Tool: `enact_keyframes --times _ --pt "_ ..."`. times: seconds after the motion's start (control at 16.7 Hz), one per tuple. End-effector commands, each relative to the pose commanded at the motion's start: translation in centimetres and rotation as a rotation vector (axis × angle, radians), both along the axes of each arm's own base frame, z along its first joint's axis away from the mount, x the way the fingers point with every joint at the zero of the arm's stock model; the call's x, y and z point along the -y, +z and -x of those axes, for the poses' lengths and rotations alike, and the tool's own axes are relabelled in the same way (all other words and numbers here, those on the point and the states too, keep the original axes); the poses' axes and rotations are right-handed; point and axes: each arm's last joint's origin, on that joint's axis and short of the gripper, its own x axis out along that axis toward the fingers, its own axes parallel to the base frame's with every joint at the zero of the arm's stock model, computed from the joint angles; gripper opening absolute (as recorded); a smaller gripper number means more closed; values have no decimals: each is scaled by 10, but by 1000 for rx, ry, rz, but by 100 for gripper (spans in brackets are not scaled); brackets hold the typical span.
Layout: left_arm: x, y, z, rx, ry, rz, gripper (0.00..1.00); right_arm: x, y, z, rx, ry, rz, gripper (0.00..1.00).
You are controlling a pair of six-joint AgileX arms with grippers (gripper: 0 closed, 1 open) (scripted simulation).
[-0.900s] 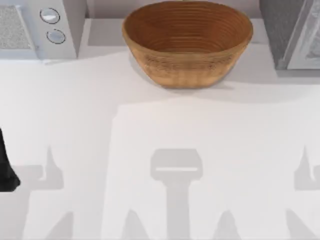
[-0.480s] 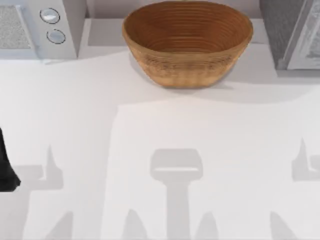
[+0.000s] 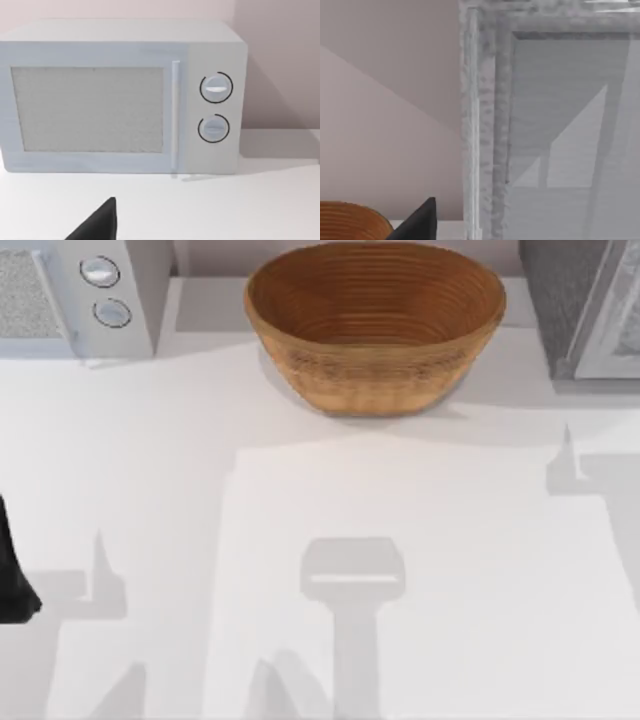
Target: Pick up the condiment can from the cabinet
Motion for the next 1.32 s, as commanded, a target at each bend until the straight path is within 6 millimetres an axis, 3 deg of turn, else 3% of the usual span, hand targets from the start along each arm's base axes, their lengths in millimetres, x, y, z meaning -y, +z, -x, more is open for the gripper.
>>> enact_keyframes --times 0.3,0.54,0.78,1.14,1.32 --pt "0 0 0 0 0 0 100 -16 93 -52 26 4 -2 100" --pt "0 0 0 0 0 0 100 -28 133 -89 38 4 -4 100" --pt "0 0 0 0 0 0 100 -35 145 -107 35 3 -3 100" --pt "0 0 0 0 0 0 100 -34 146 -107 39 0 -4 100" --pt "0 0 0 0 0 0 100 -40 150 -124 52 -2 -6 100"
